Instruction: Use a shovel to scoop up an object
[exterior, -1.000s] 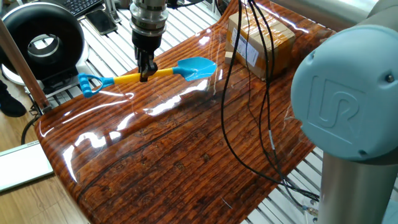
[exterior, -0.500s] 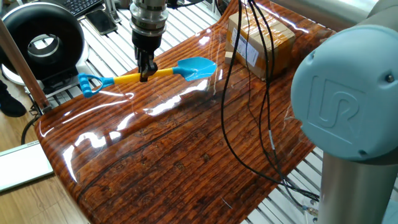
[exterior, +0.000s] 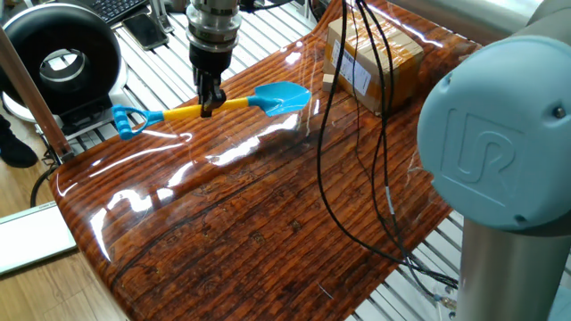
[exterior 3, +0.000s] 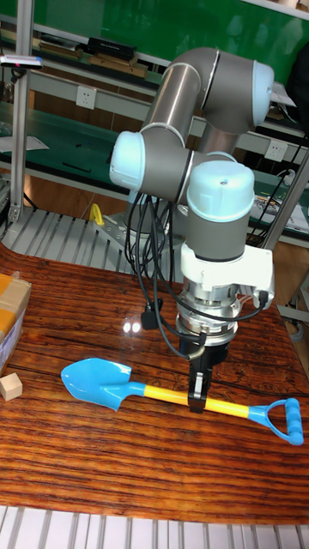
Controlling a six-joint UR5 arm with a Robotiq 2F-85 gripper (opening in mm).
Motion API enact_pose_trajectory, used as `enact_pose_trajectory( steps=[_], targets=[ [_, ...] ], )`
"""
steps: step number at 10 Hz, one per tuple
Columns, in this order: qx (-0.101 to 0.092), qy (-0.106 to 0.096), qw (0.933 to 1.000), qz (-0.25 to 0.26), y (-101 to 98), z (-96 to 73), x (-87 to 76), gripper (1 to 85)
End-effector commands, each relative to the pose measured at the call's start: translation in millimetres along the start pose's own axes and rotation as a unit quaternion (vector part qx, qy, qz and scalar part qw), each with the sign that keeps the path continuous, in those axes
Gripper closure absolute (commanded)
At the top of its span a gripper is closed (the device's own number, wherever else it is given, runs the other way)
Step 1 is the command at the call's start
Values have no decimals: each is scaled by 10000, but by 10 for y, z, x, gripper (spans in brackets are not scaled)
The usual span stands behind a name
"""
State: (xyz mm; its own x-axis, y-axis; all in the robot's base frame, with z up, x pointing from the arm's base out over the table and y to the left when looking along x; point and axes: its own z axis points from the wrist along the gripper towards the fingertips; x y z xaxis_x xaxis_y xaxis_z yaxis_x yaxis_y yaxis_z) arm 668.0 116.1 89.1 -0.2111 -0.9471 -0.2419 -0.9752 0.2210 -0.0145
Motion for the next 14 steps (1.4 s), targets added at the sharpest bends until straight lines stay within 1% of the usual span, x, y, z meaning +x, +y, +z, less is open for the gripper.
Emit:
enact_pose_trajectory(
  steps=[1, 2, 4, 5, 6, 7, 9, 10, 11, 14],
  targets=[
    [0, -58, 10000, -23, -7, -15, -17, 847],
    [7, -27, 9999, -102, -11, -14, 10, 847],
    [-16, -193, 9995, -267, -1, 9, 33, 847],
    [75, -229, 9986, -470, -63, 26, 76, 847],
    [72, -265, 9980, -566, -91, 61, 151, 847],
    [9, -324, 9977, -601, -81, 105, 225, 847],
    [-26, -335, 9981, -524, -56, 107, 240, 847],
    [22, -313, 9986, -433, -83, 108, 251, 847],
    [48, -241, 9989, -400, -99, 110, 288, 847],
    [65, -229, 9992, -332, -108, 110, 293, 847]
  ],
)
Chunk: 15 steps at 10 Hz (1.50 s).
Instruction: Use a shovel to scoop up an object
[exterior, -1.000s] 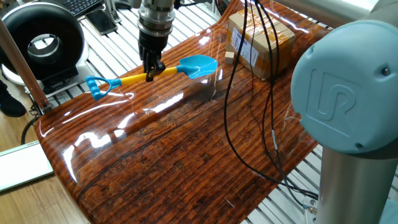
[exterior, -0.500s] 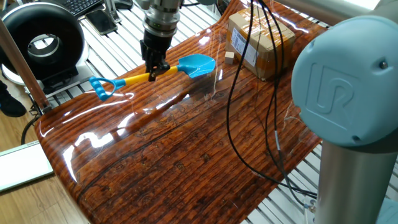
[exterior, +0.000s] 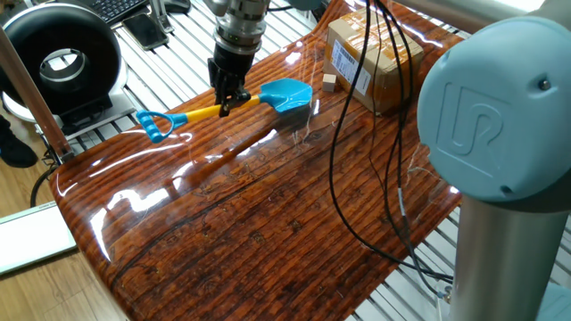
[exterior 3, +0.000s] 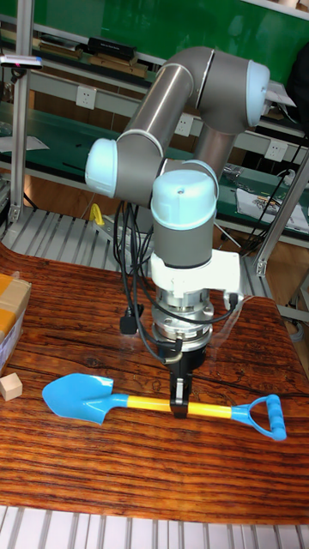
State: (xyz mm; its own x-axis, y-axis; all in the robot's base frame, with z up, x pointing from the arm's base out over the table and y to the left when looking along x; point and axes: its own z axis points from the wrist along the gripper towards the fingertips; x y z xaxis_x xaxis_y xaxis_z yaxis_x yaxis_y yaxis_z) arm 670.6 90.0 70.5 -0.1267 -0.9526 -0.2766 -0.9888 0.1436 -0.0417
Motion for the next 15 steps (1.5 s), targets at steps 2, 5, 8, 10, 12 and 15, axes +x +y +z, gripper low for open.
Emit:
enact_pose_trajectory(
  steps=[2, 5, 8, 10, 12, 15],
  targets=[
    [15, -39, 10000, -17, -12, -35, 99, 847],
    [5, 9, 10000, -74, 33, -66, 331, 847],
    [43, 66, 9999, -79, 23, -104, 420, 847],
    [59, 63, 10000, -18, 13, -99, 399, 847],
    [109, 87, 9999, 17, -13, -99, 411, 847],
    [86, 90, 9999, 33, -1, -99, 413, 847]
  ],
)
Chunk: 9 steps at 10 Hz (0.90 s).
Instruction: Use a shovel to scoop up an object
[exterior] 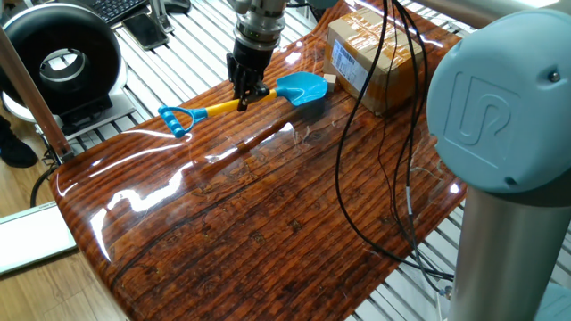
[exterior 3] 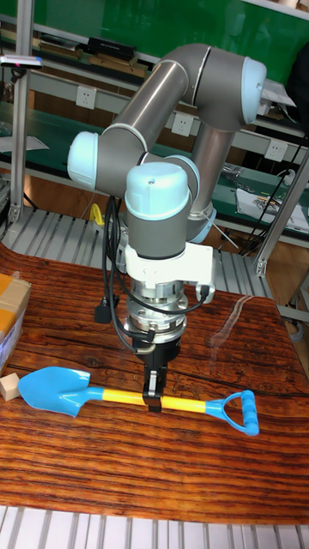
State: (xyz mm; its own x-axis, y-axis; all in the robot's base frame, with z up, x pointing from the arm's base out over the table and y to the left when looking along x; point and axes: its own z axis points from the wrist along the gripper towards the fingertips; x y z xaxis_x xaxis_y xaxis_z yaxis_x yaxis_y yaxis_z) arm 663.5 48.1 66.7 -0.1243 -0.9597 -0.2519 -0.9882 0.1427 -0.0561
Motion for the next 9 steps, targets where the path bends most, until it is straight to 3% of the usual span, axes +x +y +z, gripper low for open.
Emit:
enact_pose_trajectory(
  steps=[1, 9],
  targets=[
    [1, -36, 9999, 117, -5, -18, -5, 847],
    [17, -32, 9996, 285, -14, -18, -3, 847]
  ],
)
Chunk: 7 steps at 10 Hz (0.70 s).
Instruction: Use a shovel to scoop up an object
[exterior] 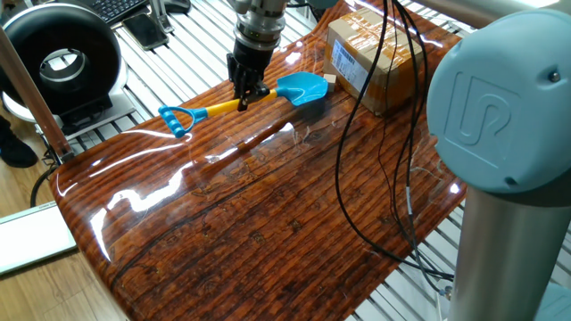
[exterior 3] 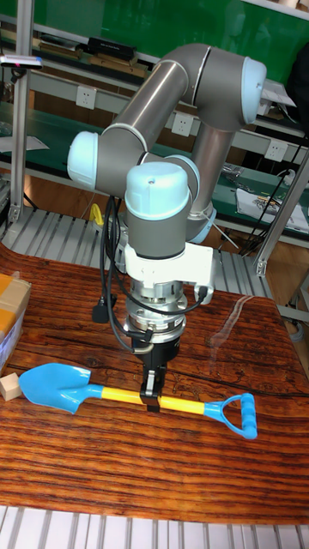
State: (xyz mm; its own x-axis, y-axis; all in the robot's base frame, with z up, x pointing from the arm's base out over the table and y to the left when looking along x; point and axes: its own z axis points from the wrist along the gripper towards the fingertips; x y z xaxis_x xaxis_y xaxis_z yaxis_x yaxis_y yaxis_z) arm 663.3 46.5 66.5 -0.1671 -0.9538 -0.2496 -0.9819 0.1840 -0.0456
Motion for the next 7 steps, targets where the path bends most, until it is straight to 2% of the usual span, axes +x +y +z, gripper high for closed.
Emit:
enact_pose_trajectory(
  steps=[1, 4, 7],
  targets=[
    [3, -70, 9999, 95, -8, -16, -27, 847],
    [1, -209, 9997, 146, -8, -18, -99, 847],
    [50, -69, 10000, 40, -32, -16, -27, 847]
  ],
)
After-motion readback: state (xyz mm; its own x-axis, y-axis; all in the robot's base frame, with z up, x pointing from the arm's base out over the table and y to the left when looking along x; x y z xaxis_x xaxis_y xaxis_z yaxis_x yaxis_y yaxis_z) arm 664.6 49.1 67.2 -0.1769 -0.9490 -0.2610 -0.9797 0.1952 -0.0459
